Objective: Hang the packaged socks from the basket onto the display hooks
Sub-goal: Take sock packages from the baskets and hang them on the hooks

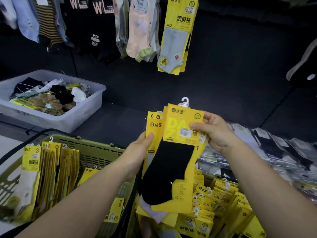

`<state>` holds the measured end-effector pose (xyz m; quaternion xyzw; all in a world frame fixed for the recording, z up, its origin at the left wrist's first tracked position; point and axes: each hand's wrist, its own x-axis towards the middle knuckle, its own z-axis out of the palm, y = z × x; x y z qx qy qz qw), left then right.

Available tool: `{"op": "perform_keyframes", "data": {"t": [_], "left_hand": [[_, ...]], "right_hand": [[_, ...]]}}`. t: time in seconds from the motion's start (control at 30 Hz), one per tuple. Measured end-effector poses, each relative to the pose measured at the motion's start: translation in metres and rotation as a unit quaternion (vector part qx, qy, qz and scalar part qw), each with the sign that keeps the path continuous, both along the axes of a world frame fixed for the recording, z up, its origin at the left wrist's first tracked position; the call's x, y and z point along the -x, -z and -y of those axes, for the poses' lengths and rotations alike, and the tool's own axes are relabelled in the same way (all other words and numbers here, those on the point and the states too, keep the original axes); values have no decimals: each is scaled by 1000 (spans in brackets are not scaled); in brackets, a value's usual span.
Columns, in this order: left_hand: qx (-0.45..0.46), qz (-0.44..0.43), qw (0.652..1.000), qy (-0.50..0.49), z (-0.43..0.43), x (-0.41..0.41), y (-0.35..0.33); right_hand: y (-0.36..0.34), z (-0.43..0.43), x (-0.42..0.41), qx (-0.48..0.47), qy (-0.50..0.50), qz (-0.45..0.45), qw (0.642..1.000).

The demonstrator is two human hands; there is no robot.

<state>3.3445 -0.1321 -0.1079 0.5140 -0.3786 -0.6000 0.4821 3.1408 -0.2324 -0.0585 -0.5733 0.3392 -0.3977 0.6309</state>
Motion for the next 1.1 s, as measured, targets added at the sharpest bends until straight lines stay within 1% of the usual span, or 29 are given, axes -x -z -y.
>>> {"op": "perform_keyframes", "data": {"t": [0.07,0.13,0.17,0.2,0.27,0.3,0.33,0.37,0.43,0.5,0.6,0.67,0.7,0.77,0.8,0.83,0.87,0.93,1.1], "left_hand": [[-9,-15,1000,12,0,2,0],[11,8,1000,8,0,4,-1],[16,14,1000,-9,0,4,-1],[17,7,999,-33,0,5,0],[17,-19,996,-83,2,6,-1],[17,-32,994,-107,4,6,-1],[21,-42,990,-130,6,6,-3],[29,-48,986,-154,8,5,-4],[54,-55,979,-188,12,4,-6],[72,-47,978,-190,14,3,-8],[85,-44,979,-177,16,4,-14],[96,-50,978,-177,16,5,-19],[99,-52,977,-182,16,7,-21],[104,-54,976,-185,14,11,-27],[109,-52,976,-181,13,13,-31],[114,-46,977,-175,13,15,-34],[120,-41,977,-171,12,16,-39],[129,-60,976,-165,11,16,-47],[120,-121,971,-165,15,6,-66]], "right_hand": [[-1,-2,-9,-8,11,-12,1000],[-3,-6,-18,-12,36,-15,999],[-3,-8,-24,-9,62,-14,998],[-4,-9,-30,-4,101,-13,995],[-2,-17,-41,-4,215,-10,977],[1,-22,-45,-8,264,-22,964],[5,-30,-50,-11,283,-49,958],[11,-38,-54,-7,270,-83,959],[23,-52,-65,18,194,-129,972],[28,-61,-73,49,140,-143,978],[20,-57,-78,86,110,-145,979],[10,-52,-78,102,120,-149,976],[3,-48,-78,101,145,-144,974],[-16,-41,-77,111,229,-132,958],[-27,-38,-76,118,255,-116,953],[-38,-35,-74,121,258,-93,954],[-48,-31,-72,124,242,-73,959],[-62,-22,-66,123,194,-67,971],[-93,0,-48,91,81,-101,987]]}}
